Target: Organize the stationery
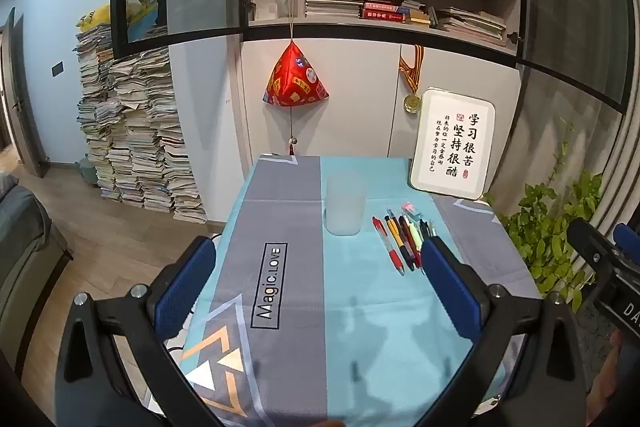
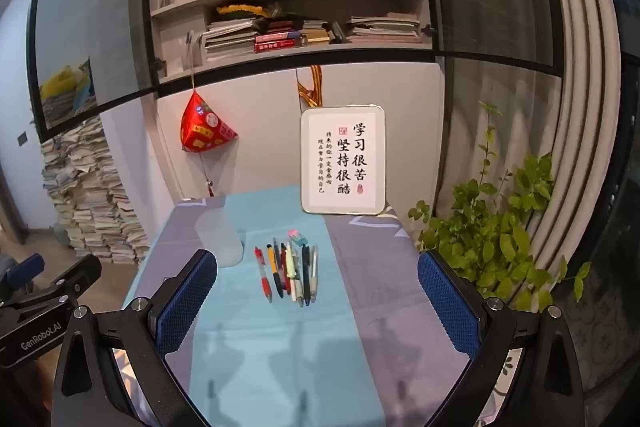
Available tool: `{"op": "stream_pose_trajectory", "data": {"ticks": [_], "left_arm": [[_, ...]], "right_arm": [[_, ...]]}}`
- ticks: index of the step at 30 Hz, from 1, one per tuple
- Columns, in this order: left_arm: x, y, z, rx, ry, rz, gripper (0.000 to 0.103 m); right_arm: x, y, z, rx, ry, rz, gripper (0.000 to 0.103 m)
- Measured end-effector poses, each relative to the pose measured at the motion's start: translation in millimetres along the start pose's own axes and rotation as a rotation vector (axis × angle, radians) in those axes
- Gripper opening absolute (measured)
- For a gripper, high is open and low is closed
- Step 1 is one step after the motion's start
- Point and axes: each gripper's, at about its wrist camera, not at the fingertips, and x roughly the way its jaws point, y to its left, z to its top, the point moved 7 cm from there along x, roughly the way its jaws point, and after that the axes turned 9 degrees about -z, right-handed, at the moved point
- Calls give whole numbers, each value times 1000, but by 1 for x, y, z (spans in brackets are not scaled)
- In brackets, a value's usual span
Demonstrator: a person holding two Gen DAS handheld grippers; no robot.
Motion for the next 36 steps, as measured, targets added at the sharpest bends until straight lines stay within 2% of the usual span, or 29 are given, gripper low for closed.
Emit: {"op": "stream_pose_trajectory", "data": {"ticks": [6,10,16,18,36], "left_arm": [[4,-2,5,10,16,-1,102],[6,-7,1,14,6,-2,102],[8,-10,1,22,8,-6,101],[10,-10,0,23,10,-7,101],[15,-10,-3,23,27,-8,102]], "right_arm": [[2,4,2,6,6,4,101],[10,1,-10,12,11,-3,101],[0,2,-17,17,11,-7,101],[13,-3,-6,22,35,0,101],[17,-2,-13,16,47,-3,101]]}}
